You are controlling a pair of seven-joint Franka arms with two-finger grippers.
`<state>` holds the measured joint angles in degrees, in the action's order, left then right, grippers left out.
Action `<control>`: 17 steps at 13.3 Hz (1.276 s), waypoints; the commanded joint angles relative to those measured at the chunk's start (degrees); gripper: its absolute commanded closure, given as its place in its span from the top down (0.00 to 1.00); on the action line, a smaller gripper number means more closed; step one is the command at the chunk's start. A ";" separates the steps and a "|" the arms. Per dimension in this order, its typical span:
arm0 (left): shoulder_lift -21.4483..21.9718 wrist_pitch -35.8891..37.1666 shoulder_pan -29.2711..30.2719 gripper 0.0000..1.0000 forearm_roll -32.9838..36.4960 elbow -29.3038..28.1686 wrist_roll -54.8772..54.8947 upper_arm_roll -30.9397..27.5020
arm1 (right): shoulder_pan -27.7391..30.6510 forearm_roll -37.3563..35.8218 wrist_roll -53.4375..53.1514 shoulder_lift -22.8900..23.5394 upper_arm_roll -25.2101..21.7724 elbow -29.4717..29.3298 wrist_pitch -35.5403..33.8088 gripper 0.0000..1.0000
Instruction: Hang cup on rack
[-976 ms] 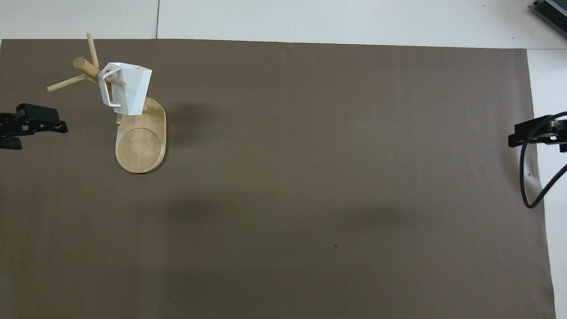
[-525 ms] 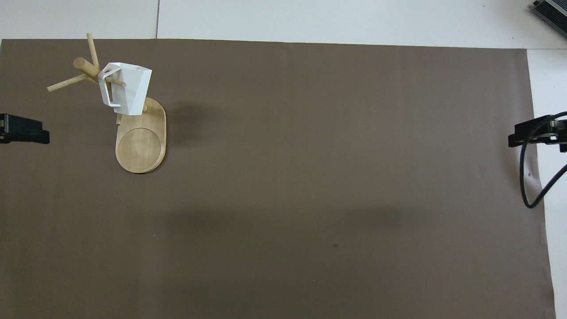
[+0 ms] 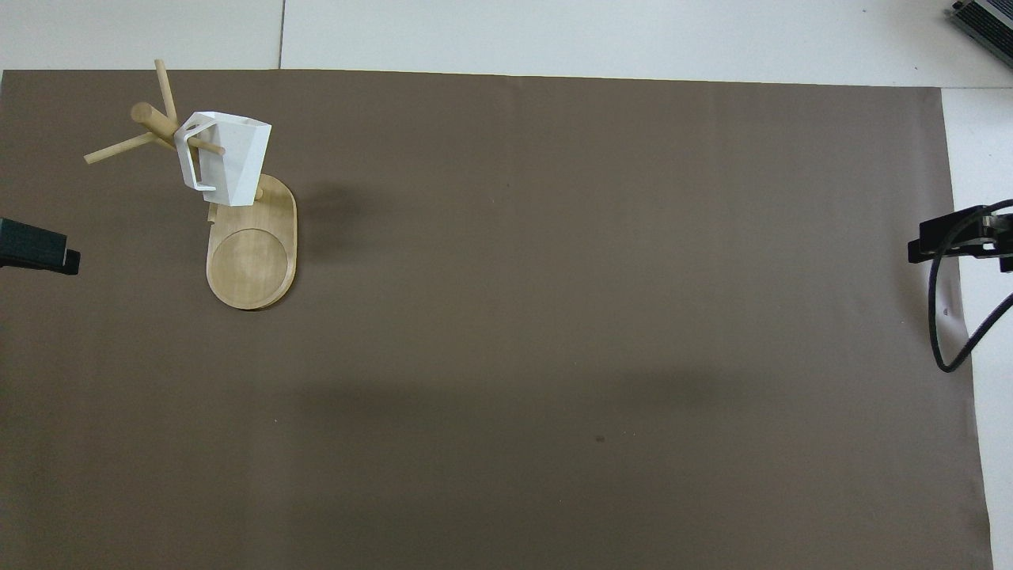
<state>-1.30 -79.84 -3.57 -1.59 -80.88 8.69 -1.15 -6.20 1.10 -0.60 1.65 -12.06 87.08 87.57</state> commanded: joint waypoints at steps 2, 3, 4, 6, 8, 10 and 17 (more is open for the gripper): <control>0.42 1.98 -0.56 1.00 1.06 0.21 4.58 -1.67 | 0.23 0.31 0.25 -0.42 0.02 0.46 -0.12 1.00; 0.95 1.71 -0.65 1.00 1.06 -0.85 4.40 -1.58 | 0.23 0.31 0.25 -0.42 0.02 0.46 -0.12 1.00; 1.65 1.45 -0.65 1.00 0.98 -1.99 4.31 -1.49 | 0.23 0.31 0.25 -0.42 0.02 0.46 -0.12 1.00; 2.70 1.01 -1.18 1.00 1.06 -4.10 4.31 -1.58 | 0.23 0.31 0.25 -0.42 0.02 0.46 -0.12 1.00; 2.27 0.39 -1.18 1.00 0.98 -3.15 4.14 -1.67 | 0.23 0.31 0.25 -0.42 0.02 0.46 -0.12 1.00; 2.09 0.57 -1.44 1.00 0.89 -2.70 1.61 -1.14 | 0.23 0.31 0.25 -0.42 0.02 0.46 -0.12 1.00; 2.09 0.57 -1.44 1.00 0.71 -2.70 0.27 -0.35 | 0.23 0.31 0.25 -0.42 0.02 0.46 -0.12 1.00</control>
